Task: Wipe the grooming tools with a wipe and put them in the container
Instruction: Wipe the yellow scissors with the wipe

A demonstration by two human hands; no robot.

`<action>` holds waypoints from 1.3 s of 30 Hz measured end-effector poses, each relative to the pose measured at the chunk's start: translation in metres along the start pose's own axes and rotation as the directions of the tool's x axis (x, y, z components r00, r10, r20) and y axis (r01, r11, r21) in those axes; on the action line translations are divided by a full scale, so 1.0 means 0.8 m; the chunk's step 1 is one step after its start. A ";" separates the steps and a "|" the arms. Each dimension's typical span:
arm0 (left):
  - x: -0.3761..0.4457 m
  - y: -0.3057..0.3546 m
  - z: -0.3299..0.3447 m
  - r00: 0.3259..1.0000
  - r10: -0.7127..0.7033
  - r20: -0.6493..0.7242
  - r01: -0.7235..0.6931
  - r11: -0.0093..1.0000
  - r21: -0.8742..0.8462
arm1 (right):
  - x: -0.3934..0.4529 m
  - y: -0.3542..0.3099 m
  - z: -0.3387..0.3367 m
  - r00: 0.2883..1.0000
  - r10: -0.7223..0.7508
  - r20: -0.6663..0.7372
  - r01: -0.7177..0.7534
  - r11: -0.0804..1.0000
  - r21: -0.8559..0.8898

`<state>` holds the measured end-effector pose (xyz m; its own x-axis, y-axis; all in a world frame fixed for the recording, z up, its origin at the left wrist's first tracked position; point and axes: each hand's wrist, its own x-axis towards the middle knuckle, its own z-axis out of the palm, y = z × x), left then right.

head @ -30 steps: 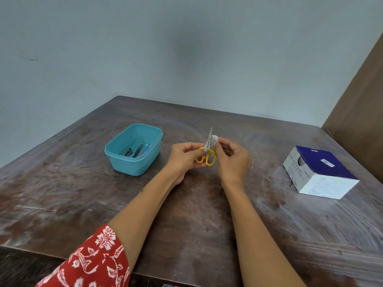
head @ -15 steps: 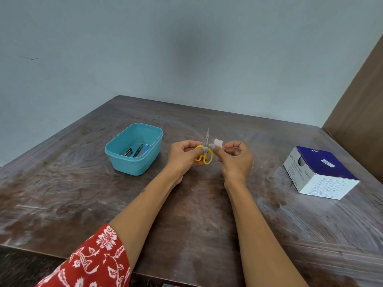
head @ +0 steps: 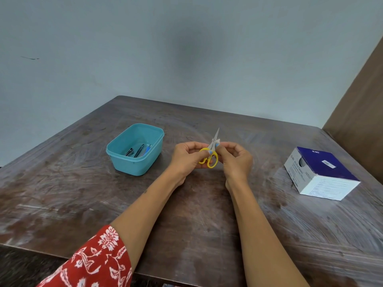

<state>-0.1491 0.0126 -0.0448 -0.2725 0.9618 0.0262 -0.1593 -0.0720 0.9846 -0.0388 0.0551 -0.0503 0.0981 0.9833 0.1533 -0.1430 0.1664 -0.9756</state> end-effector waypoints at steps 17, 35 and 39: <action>0.000 0.001 0.000 0.998 -0.001 -0.057 0.003 0.999 0.047 | -0.003 -0.012 0.002 0.989 0.106 0.103 -0.122 0.978 0.170; -0.004 0.002 0.001 0.995 -0.038 0.093 0.034 0.998 0.047 | 0.000 -0.018 -0.004 0.983 0.177 0.050 -0.184 0.932 0.313; -0.004 0.000 0.001 0.997 -0.024 0.078 0.018 0.997 0.075 | 0.003 -0.014 -0.005 0.983 0.178 0.039 -0.182 0.949 0.258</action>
<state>-0.1479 0.0095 -0.0449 -0.1934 0.9810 0.0158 -0.0931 -0.0344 0.9951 -0.0332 0.0551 -0.0392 0.0320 0.9993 -0.0169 -0.4080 -0.0024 -0.9130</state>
